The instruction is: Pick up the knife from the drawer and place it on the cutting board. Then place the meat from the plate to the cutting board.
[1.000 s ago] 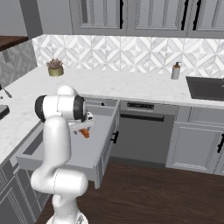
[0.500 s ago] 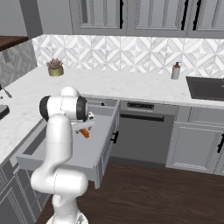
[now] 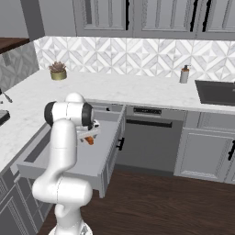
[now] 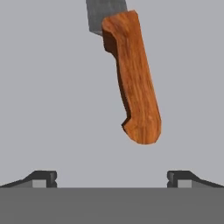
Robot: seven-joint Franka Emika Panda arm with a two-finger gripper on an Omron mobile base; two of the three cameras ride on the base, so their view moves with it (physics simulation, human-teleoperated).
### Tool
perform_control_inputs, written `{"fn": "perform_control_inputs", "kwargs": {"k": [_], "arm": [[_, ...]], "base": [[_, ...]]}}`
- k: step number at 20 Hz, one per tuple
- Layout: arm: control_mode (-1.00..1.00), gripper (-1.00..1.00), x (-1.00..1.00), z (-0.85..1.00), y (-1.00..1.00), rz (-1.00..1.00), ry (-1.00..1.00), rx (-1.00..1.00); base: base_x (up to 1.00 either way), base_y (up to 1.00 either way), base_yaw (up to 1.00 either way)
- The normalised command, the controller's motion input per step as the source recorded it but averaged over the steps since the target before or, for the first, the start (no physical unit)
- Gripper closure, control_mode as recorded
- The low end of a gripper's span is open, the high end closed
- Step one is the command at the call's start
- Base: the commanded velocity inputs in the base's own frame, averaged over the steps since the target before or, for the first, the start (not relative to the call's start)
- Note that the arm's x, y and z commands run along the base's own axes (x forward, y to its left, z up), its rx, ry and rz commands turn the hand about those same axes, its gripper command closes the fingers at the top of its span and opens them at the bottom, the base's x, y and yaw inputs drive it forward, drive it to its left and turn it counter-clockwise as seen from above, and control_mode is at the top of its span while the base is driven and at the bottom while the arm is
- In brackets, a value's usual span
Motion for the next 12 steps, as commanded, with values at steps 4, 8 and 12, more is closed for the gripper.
{"fn": "perform_control_inputs", "kwargs": {"k": [4, 8, 12], "arm": [[-1.00, -1.00, 0.19, -0.08, 0.00, 0.00, -0.01, 0.00], [-1.00, -1.00, 0.13, -0.12, 0.00, 0.00, 0.00, 0.00], [-1.00, -1.00, 0.13, -0.14, 0.00, 0.00, 0.00, 0.00]], "base": [[0.00, 0.00, 0.00], [0.00, 0.00, 0.00], [0.00, 0.00, 0.00]]}}
